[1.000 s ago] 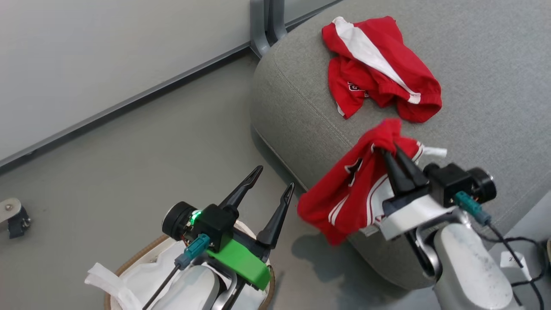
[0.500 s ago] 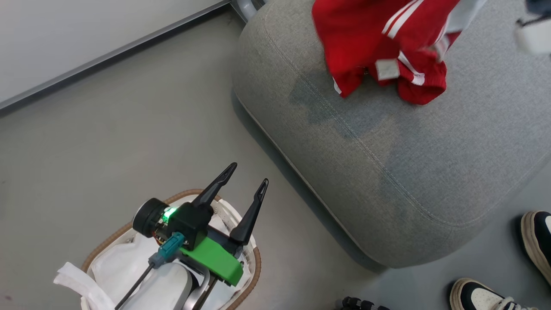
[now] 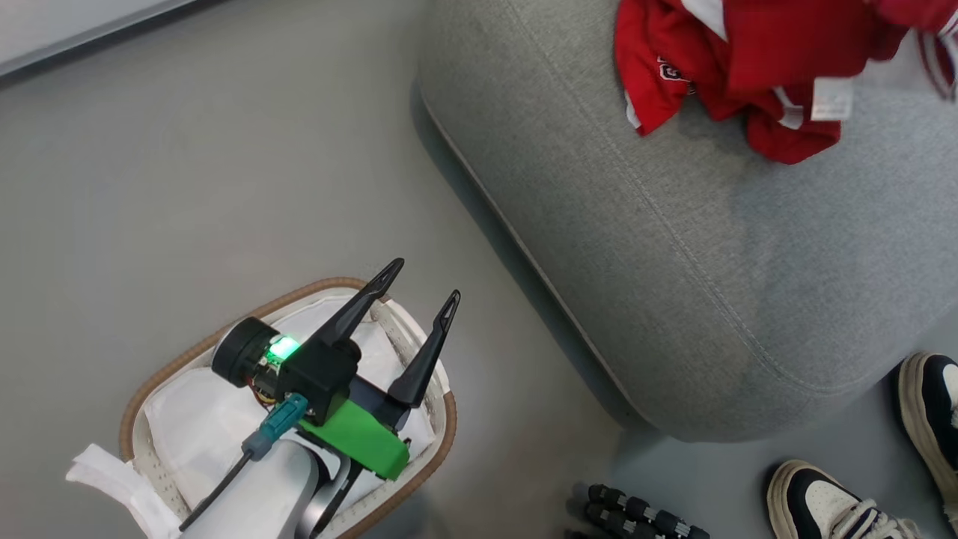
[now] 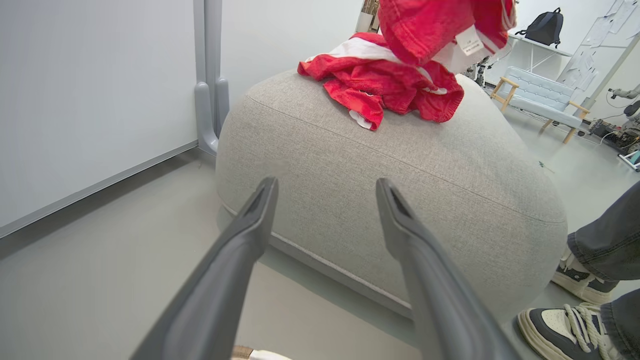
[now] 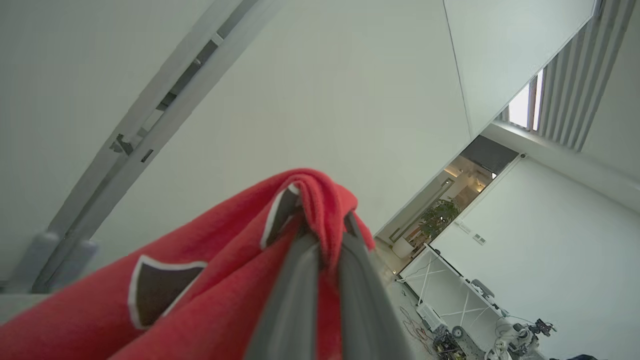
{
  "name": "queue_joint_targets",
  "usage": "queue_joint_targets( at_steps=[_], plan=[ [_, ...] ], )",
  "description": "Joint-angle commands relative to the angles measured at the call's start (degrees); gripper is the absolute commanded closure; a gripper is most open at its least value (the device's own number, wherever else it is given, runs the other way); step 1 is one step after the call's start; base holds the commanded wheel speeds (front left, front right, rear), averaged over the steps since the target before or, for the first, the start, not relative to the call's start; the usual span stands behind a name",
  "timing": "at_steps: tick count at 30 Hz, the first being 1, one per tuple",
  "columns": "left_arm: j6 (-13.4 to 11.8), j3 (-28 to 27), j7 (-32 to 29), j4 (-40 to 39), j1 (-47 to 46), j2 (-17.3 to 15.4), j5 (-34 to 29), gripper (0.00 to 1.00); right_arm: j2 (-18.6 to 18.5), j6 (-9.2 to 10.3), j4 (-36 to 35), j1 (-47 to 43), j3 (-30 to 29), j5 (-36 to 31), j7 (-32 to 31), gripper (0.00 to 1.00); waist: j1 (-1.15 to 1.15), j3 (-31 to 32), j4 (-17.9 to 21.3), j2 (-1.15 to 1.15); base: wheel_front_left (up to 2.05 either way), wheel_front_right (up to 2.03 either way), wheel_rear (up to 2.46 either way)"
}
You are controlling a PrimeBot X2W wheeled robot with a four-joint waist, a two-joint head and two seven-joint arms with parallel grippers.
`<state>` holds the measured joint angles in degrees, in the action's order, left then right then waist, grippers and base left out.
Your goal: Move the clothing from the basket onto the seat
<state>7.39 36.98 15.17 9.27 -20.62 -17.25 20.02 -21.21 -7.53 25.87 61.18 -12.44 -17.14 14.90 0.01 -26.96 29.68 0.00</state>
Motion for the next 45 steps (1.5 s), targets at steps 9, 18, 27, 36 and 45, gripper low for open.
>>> queue_joint_targets(
  at_steps=[9, 18, 27, 36, 45],
  plan=[
    [0.18, 0.59, -0.04, 0.01, -4.06, -2.66, 0.39, 0.0, 7.64, 0.08, 6.94, -9.03, -8.78, -2.58, 0.3, 1.0, -0.01, -8.42, -7.05, 0.0, 0.0, 0.0, 0.0],
    [0.18, -0.1, -0.04, 0.44, -4.45, -2.32, 0.86, 0.0, 12.75, 0.08, 12.49, -17.6, -17.9, -4.96, 0.34, 1.0, -0.01, -8.68, -9.27, 0.0, 0.0, 0.0, 0.0],
    [0.18, -1.93, -0.04, 1.41, -2.2, -0.51, 0.67, 0.0, 15.7, 0.08, 8.58, -25.3, -22.5, -3.58, 0.35, 0.0, -0.01, -3.81, -8.84, 0.0, 0.0, 0.0, 0.0],
    [0.18, -5.88, -0.04, 3.46, 1.16, 3.22, 0.03, 0.0, 16.97, 0.08, 0.77, -35.41, -15.69, 3.49, 0.35, 0.0, -0.01, 4.15, -10.69, 0.0, 0.0, 0.0, 0.0],
    [0.18, -12.83, -0.04, 5.18, 5.33, 5.81, -1.43, 0.0, 18.0, 0.08, -5.81, -40.57, -2.56, 10.64, 0.35, 0.0, -0.01, 9.97, -15.85, 0.0, 0.0, 0.0, 0.0]
  ],
)
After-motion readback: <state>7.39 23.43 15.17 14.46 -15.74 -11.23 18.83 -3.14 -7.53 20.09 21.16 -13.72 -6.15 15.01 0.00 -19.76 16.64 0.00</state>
